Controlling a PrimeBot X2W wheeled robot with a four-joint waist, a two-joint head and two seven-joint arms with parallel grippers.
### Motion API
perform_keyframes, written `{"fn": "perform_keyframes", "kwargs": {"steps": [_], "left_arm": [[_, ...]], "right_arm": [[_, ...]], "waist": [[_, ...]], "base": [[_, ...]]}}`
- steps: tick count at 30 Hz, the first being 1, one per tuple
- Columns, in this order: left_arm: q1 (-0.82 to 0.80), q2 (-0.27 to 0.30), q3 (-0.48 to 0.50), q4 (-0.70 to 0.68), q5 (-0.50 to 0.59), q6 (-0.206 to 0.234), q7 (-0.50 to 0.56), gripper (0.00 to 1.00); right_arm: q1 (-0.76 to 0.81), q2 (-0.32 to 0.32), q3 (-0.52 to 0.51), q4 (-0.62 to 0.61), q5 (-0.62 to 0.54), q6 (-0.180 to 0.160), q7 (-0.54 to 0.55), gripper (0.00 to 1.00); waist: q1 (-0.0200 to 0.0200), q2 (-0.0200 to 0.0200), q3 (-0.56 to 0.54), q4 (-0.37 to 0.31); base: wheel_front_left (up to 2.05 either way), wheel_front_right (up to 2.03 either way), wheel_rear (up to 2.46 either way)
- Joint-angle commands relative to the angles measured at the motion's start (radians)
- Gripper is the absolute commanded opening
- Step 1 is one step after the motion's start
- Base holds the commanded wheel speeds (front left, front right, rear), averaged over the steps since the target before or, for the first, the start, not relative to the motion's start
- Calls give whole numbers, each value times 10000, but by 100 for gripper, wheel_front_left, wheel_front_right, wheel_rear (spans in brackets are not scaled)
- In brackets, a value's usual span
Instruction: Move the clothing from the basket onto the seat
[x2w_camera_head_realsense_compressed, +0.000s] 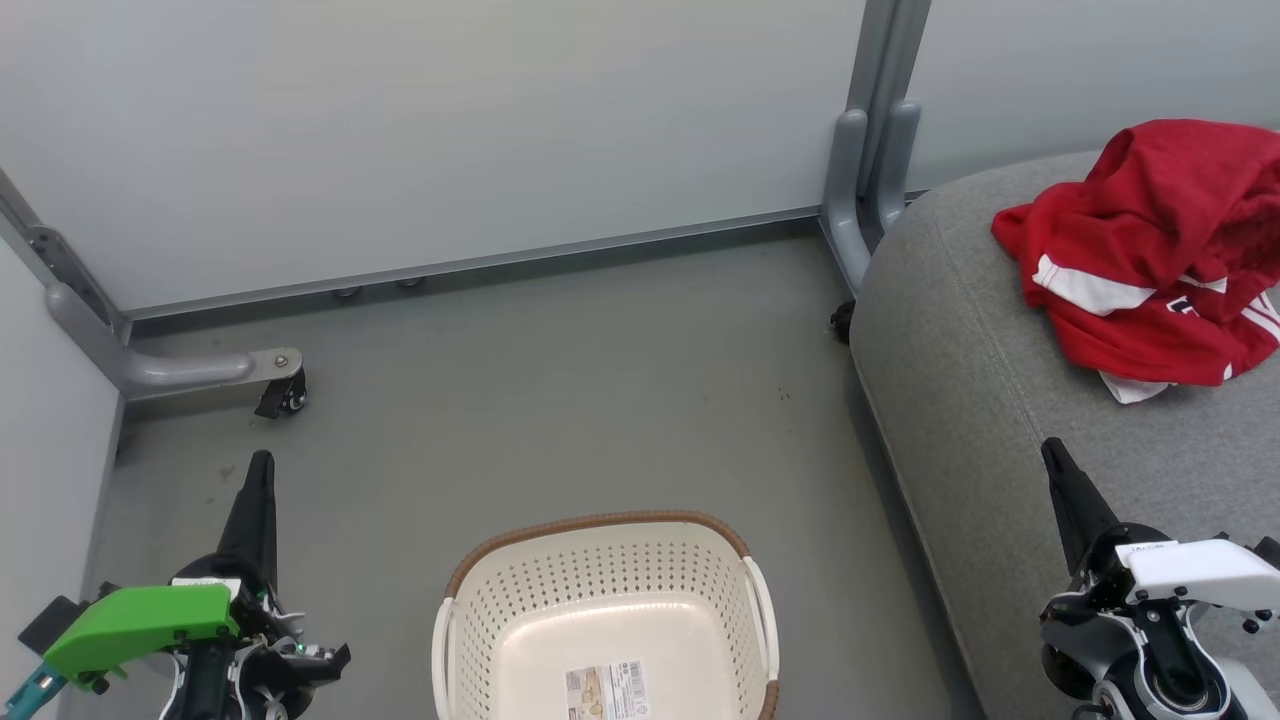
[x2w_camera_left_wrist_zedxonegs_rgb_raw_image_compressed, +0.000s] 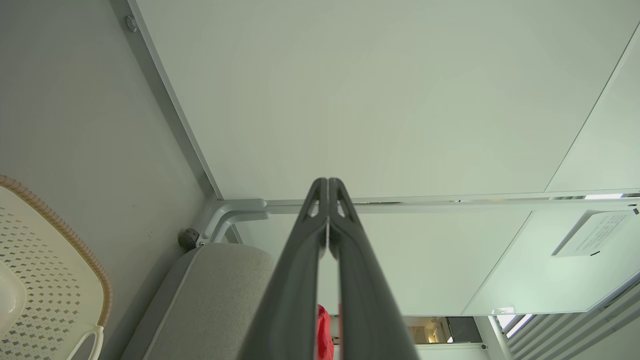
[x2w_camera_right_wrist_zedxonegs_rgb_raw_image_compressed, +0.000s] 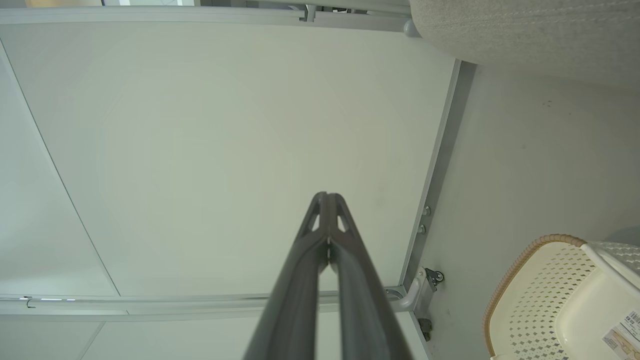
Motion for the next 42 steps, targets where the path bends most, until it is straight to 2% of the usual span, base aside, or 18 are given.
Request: {"fn": "perform_keyframes", "kwargs": {"steps": [1, 42], "left_arm": [[-113, -2, 25, -18, -19, -41, 43, 0], [-112, -1, 24, -21, -19, -40, 44, 0]], "right_arm": [[-47, -58, 13, 5, 47, -10, -42, 0], [-41, -193, 184, -42, 218, -10, -179, 0]], "waist": [[0, 97, 0, 1], [0, 97, 1, 1]], "base": [[0, 0, 0], [0, 0, 0]]}}
